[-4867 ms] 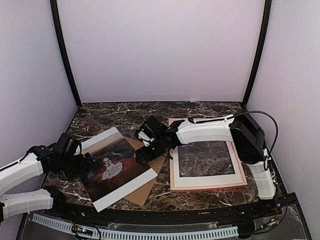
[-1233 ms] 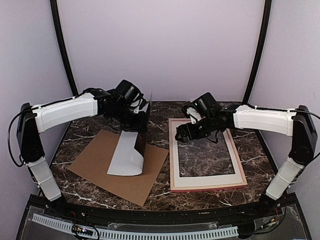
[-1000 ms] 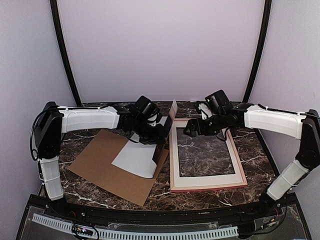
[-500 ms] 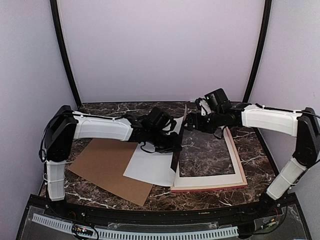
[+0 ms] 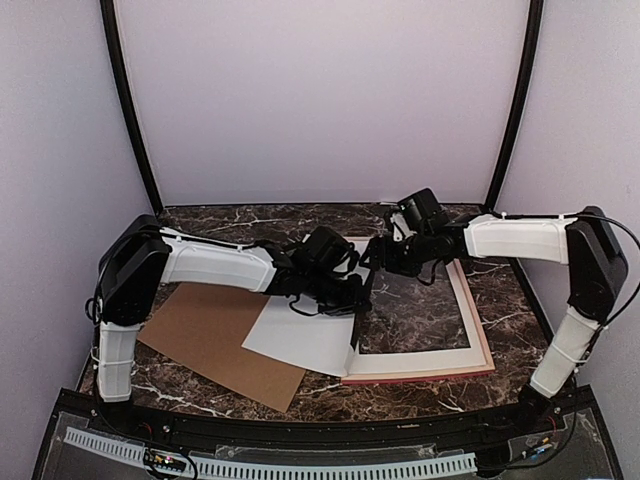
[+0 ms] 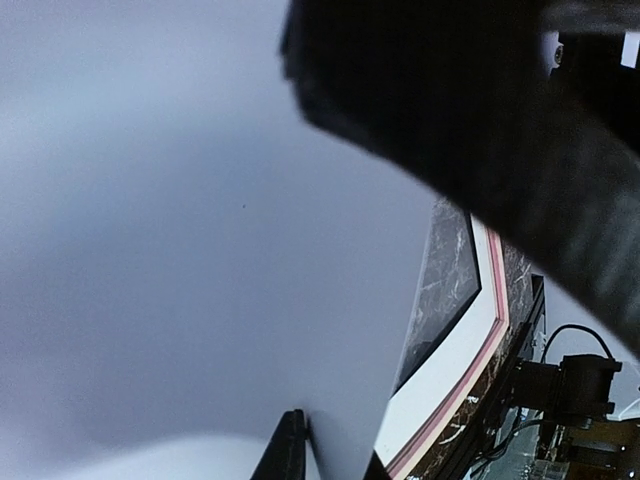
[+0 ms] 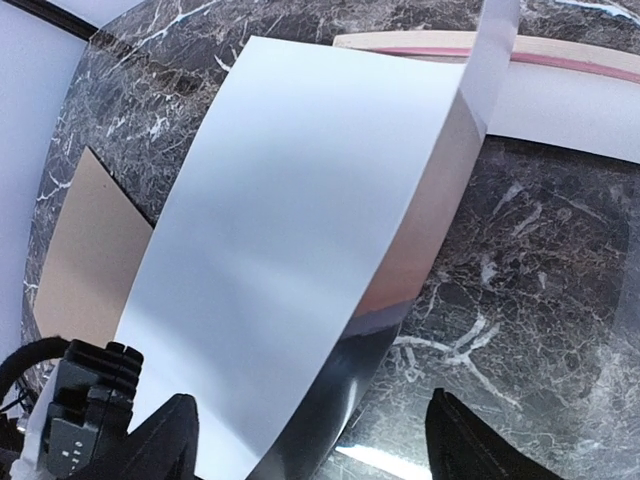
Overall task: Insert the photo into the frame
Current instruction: Pass from the left arm to the right
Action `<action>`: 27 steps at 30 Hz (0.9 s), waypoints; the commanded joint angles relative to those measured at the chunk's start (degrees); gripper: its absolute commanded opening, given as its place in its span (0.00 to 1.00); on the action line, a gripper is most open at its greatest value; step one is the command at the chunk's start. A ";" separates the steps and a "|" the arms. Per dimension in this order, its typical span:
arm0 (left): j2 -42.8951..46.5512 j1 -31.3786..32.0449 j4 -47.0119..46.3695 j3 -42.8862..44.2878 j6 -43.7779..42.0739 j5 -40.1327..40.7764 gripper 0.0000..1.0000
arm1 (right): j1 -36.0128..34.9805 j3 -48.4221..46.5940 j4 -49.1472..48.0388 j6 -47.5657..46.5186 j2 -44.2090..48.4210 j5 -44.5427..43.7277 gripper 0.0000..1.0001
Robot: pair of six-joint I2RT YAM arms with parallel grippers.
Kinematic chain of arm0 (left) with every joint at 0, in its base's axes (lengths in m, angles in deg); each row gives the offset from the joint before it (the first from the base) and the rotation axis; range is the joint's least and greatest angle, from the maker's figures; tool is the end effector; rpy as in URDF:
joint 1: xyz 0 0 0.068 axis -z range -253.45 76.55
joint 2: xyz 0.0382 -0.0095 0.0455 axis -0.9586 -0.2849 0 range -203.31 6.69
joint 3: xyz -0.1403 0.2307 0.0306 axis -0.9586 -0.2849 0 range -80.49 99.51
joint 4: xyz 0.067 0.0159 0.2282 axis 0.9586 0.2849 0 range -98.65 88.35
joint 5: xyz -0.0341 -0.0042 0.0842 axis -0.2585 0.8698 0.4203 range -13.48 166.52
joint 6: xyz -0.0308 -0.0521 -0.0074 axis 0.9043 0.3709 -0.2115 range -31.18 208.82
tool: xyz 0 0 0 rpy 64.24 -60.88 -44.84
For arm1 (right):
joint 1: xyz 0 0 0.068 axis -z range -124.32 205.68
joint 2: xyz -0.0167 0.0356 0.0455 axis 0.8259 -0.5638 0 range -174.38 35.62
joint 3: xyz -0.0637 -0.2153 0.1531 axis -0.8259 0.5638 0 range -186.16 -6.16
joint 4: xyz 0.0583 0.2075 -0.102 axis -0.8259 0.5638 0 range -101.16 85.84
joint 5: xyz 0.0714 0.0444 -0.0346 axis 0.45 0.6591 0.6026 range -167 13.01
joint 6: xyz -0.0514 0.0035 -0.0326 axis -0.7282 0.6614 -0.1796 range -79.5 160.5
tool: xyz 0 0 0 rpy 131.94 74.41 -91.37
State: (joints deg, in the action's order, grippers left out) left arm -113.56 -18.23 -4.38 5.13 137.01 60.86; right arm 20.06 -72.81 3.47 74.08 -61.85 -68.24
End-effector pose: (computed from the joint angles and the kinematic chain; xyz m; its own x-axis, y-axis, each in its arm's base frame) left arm 0.2520 -0.3844 0.1908 -0.9176 0.0631 -0.3925 0.3402 0.6356 -0.6931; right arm 0.2867 0.2139 0.2281 -0.8490 0.0642 -0.5244 -0.2314 0.8471 0.4784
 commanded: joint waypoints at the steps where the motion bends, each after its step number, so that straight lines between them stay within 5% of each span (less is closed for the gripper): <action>1: 0.01 0.72 -2.04 -0.75 0.38 -0.05 0.13 | 0.18 -0.76 -2.68 0.87 -1.84 -0.62 0.73; 12: -1.03 1.69 -2.39 -0.21 0.19 -0.36 0.23 | 0.22 -0.69 -3.53 1.15 -4.13 -1.71 0.36; 27: 0.98 1.92 -3.23 -0.49 -4.37 -3.64 0.56 | 3.39 0.94 -1.94 -2.58 -4.42 -2.32 0.04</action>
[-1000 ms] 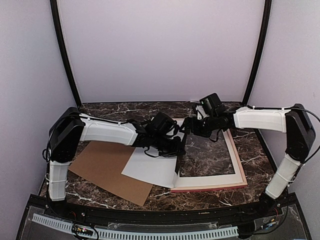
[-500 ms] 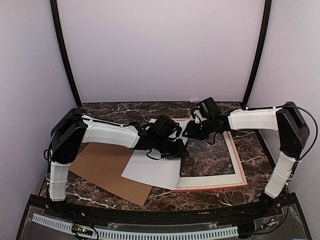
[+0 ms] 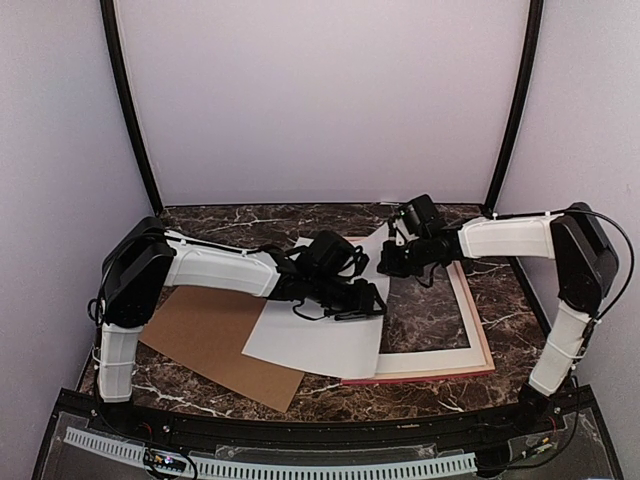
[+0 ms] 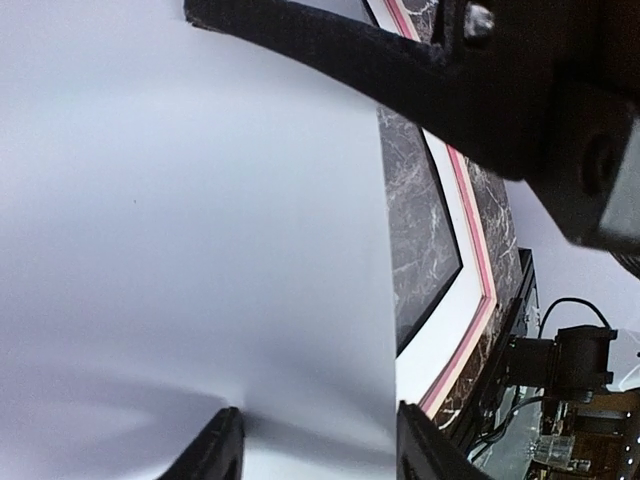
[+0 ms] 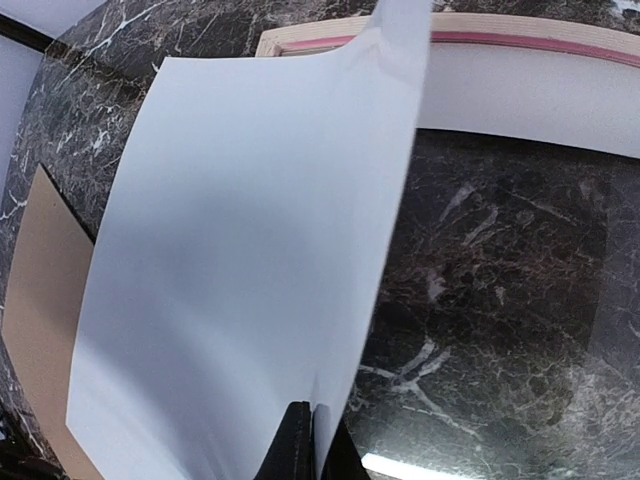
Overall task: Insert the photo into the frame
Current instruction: Pass from the left arm to the right, then place the photo on the mat board.
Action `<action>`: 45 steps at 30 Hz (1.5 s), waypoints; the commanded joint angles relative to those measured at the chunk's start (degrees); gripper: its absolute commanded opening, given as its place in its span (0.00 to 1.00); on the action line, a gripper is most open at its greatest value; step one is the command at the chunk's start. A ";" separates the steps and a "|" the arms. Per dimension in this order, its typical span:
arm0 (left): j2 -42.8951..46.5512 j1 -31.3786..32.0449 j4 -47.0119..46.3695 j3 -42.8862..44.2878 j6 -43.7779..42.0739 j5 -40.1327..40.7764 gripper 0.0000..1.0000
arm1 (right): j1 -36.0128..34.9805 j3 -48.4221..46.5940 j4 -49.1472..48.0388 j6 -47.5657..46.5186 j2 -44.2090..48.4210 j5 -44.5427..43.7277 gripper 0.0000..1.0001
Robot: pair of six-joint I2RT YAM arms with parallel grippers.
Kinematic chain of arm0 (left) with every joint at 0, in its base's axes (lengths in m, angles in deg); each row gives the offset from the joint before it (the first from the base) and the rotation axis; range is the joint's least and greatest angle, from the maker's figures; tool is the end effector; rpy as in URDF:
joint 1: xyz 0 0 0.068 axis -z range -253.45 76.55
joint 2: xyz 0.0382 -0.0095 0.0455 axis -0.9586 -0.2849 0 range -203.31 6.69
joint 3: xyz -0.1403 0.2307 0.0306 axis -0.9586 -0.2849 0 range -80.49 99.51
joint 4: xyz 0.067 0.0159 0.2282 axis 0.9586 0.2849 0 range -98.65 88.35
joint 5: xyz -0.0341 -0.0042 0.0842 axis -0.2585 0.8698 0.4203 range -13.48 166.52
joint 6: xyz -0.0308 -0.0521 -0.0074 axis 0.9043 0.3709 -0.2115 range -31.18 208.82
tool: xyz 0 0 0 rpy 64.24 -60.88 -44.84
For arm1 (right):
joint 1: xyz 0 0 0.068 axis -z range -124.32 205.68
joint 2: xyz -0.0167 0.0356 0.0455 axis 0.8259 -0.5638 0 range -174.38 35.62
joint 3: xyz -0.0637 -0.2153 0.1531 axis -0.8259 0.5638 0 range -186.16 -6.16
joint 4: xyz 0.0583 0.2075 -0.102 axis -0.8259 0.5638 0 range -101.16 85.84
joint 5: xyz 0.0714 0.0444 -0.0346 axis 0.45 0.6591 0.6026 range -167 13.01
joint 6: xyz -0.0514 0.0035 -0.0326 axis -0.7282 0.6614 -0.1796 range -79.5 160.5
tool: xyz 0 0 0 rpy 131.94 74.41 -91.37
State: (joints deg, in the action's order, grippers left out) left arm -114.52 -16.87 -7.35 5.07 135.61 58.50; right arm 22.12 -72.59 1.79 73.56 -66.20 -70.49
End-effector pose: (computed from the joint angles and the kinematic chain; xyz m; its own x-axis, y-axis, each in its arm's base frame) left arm 0.2437 -0.3950 0.1883 -0.9044 0.1122 -0.4117 0.3954 0.5830 -0.7098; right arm 0.3034 0.2074 0.2031 -0.8557 0.0828 -0.5109 -0.1733 0.8843 0.4335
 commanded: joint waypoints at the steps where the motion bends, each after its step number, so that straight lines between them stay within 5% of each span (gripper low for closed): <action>1: 2.34 0.56 -0.25 -0.77 -3.43 -1.17 0.61 | 1.84 0.84 0.14 -2.74 0.21 0.18 0.03; 8: 9.02 0.50 1.37 -3.59 -10.04 -0.14 0.79 | 6.23 2.49 6.88 -12.14 5.37 2.45 0.00; 19: 17.10 -0.71 10.29 -3.84 -20.49 10.42 0.82 | 16.44 4.46 21.39 -27.04 16.46 3.85 0.00; 45: 17.14 -1.25 14.21 -3.79 -20.68 11.88 0.82 | 24.30 -4.77 19.75 -36.04 5.46 10.27 0.00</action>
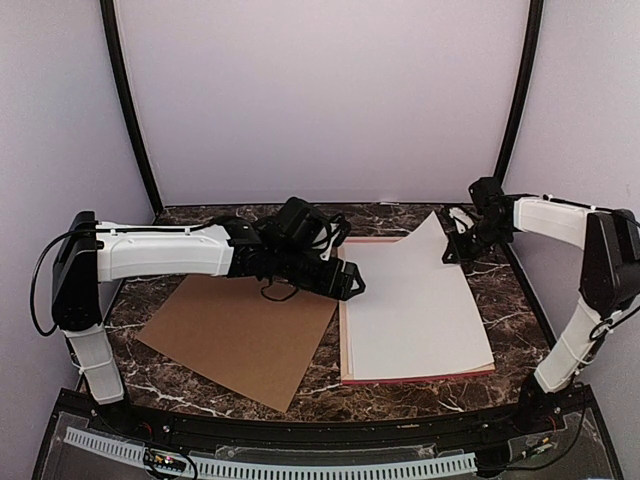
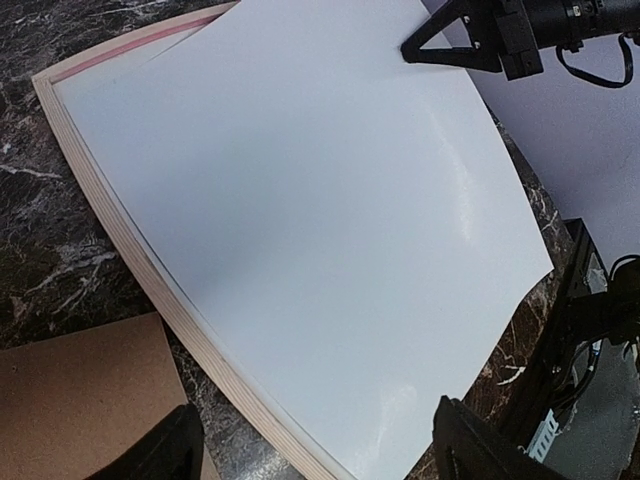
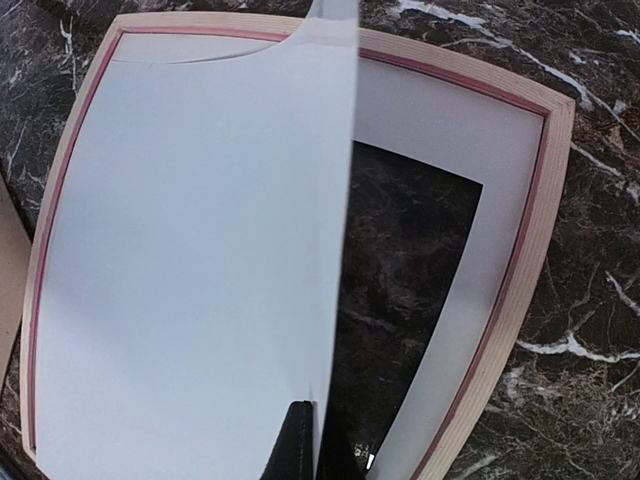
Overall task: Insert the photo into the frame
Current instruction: Place the photo on the mat board.
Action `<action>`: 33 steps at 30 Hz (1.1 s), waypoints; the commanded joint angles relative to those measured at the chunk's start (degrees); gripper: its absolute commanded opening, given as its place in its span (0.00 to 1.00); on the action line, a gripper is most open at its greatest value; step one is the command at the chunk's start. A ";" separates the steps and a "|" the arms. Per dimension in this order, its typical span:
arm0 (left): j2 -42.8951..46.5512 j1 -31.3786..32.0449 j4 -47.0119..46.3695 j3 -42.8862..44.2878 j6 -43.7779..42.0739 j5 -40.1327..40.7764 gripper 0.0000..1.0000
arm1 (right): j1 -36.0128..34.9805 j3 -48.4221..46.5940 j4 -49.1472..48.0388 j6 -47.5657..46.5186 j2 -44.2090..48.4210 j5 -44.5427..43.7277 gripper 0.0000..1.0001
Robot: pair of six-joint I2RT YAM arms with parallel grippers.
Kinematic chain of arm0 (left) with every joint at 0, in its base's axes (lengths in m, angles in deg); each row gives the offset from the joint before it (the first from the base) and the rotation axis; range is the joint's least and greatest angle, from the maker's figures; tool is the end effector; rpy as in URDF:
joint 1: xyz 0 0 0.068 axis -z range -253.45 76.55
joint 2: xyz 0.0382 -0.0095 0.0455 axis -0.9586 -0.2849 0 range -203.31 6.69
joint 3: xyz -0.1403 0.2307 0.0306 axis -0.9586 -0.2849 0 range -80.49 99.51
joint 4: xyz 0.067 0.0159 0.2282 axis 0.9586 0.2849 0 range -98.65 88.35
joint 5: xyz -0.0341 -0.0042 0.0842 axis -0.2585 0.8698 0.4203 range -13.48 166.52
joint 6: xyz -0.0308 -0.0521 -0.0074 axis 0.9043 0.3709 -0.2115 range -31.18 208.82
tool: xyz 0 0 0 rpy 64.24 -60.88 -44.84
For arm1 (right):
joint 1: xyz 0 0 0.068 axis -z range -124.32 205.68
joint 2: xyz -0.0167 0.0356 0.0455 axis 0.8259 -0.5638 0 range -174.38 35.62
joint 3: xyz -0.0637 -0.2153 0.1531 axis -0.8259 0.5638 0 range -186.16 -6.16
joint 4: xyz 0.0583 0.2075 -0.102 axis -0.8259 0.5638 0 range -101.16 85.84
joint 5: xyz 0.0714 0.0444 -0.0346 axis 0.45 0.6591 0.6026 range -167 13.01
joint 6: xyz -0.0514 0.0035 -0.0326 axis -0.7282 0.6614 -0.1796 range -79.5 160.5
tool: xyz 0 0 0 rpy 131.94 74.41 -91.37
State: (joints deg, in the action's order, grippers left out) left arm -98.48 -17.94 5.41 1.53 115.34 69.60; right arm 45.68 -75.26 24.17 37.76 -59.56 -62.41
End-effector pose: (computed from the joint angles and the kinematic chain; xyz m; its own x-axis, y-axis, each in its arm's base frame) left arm 0.2276 -0.3409 0.2637 -0.6960 0.2304 -0.6801 0.6279 0.6547 -0.4208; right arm 0.3176 0.0676 0.2287 -0.8501 -0.1969 -0.4885 -0.3277 0.9238 0.1980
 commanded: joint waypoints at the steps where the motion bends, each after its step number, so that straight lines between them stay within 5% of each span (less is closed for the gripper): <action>1: 1.10 -0.15 1.52 -0.27 -0.53 0.90 0.82 | 0.79 -2.40 -2.78 -0.12 -1.60 2.32 0.00; 33: 1.10 -0.92 4.37 0.23 -0.68 3.45 0.86 | 2.22 -5.14 -4.07 2.04 -8.33 1.83 0.03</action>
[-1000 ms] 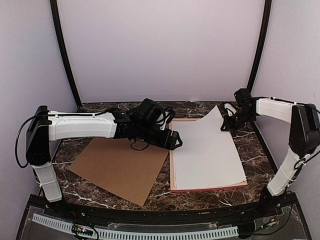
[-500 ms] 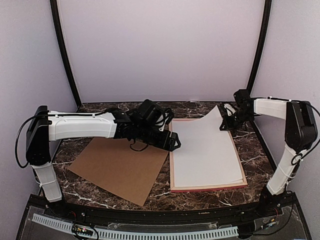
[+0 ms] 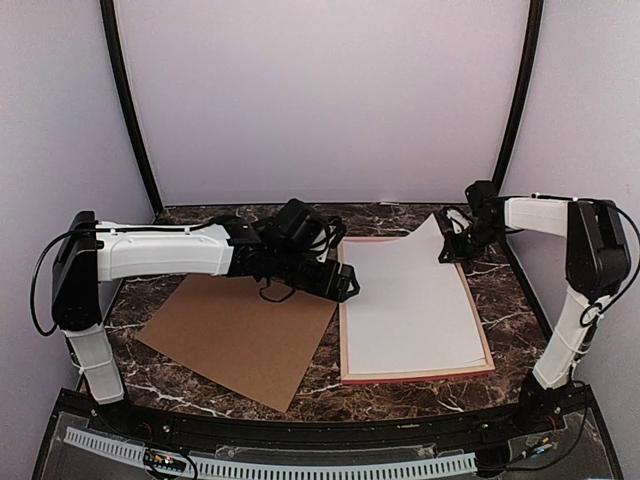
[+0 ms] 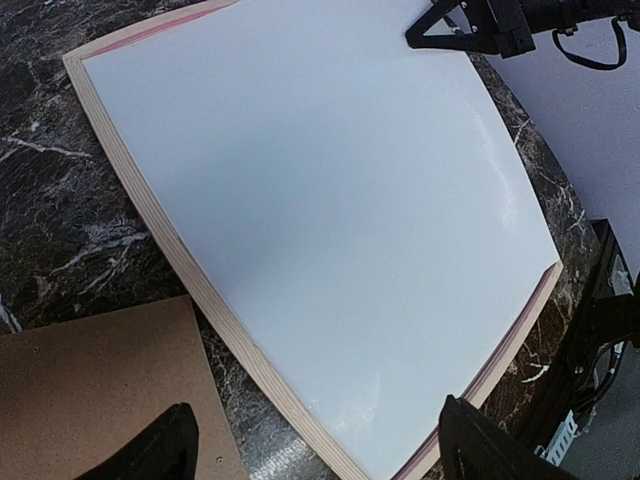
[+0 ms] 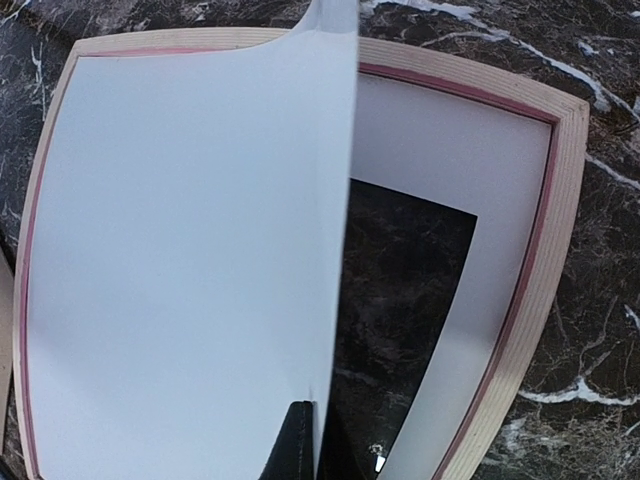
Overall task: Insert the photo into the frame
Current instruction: Place the photo on the mat board.
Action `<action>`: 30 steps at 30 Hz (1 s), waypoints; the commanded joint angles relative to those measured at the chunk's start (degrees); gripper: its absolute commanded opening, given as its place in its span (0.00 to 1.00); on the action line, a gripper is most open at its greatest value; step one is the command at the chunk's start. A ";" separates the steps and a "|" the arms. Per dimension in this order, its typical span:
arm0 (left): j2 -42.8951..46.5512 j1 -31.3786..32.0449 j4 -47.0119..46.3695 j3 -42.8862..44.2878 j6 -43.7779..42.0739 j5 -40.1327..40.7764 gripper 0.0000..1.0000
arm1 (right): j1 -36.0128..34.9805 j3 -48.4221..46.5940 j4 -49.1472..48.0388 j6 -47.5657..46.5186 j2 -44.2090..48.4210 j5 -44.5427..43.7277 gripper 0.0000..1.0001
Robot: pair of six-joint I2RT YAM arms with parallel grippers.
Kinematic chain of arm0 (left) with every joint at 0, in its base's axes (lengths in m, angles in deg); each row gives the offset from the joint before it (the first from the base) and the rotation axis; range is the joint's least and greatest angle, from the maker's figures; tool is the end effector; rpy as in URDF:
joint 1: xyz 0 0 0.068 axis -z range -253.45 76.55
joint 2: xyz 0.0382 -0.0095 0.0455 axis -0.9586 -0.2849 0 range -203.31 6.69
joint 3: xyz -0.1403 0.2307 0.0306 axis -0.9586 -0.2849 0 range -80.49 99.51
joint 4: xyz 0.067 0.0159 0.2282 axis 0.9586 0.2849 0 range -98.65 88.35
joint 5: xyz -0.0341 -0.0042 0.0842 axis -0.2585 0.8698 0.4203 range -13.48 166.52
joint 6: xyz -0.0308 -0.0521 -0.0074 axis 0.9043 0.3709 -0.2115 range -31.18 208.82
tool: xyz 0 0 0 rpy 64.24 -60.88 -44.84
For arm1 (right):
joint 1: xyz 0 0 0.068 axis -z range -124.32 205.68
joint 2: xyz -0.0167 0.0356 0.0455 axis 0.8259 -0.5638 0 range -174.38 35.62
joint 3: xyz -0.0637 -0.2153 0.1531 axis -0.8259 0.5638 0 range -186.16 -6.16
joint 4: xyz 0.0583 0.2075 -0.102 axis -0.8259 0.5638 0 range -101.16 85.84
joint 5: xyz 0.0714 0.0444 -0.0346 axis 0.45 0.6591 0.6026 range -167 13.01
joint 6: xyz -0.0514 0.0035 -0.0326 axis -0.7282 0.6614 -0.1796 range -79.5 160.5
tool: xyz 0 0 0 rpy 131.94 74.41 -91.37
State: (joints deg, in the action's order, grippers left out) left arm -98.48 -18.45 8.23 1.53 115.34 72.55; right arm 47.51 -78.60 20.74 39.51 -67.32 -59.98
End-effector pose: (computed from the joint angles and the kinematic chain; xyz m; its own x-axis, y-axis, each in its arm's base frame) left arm 0.2305 -0.3347 0.2590 -0.7085 0.2354 -0.6653 0.5937 0.7084 -0.3817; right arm 0.3481 0.0634 0.2055 -0.8725 -0.1419 -0.4676 -0.2852 0.9250 0.2513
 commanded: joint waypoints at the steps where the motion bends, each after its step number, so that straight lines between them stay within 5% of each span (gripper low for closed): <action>1: 1.10 -0.53 1.52 0.24 -0.68 0.52 0.86 | 0.37 -1.82 -0.53 0.29 -0.57 -0.78 0.05; 16: 1.32 -0.68 2.66 0.25 -0.59 1.12 0.86 | 0.43 -2.44 -0.10 1.84 -1.39 -3.99 0.40; 30: 3.04 -1.44 4.26 -1.64 -1.01 5.04 0.86 | 1.22 -2.97 -0.40 4.58 -1.09 -10.35 0.48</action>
State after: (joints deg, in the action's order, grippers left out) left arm -98.48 -19.26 10.90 1.29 115.24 75.11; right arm 48.32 -79.76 20.98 43.03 -68.43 -67.30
